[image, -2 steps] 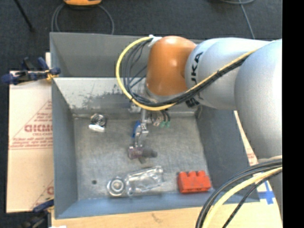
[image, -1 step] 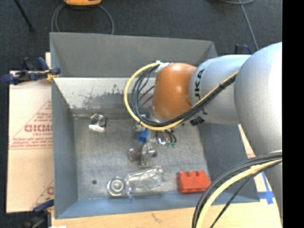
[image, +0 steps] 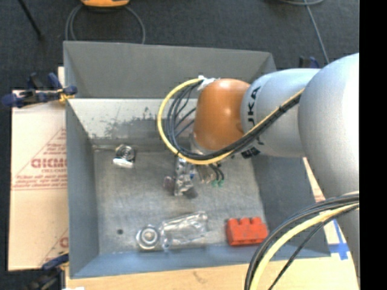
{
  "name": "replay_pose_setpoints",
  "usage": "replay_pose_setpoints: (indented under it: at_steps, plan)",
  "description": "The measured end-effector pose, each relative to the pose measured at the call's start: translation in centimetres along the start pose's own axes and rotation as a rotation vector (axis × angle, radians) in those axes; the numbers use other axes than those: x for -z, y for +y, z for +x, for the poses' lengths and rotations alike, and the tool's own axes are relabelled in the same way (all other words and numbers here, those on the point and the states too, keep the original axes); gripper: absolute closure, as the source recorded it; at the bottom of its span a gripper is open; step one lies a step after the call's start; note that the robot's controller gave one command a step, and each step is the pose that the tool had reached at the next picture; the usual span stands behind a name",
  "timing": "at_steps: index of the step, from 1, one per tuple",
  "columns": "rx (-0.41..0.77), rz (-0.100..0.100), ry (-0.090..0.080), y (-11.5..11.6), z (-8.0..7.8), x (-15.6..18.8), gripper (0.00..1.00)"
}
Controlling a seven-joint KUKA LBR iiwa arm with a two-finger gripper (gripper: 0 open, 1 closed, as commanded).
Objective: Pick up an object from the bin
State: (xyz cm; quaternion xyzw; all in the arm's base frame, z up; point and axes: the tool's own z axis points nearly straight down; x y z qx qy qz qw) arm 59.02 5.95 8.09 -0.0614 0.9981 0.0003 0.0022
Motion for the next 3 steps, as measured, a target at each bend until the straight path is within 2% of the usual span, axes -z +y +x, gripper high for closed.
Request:
replay_pose_setpoints:
  at_steps: [1,2,3]
  plan:
    - [0.063,0.001,-0.009,1.1,-0.9,13.1,1.0]
    - [0.082,-0.001,0.003,3.2,-1.4,9.2,1.0]
    - [0.068,0.001,-0.01,2.9,-2.9,19.2,1.0]
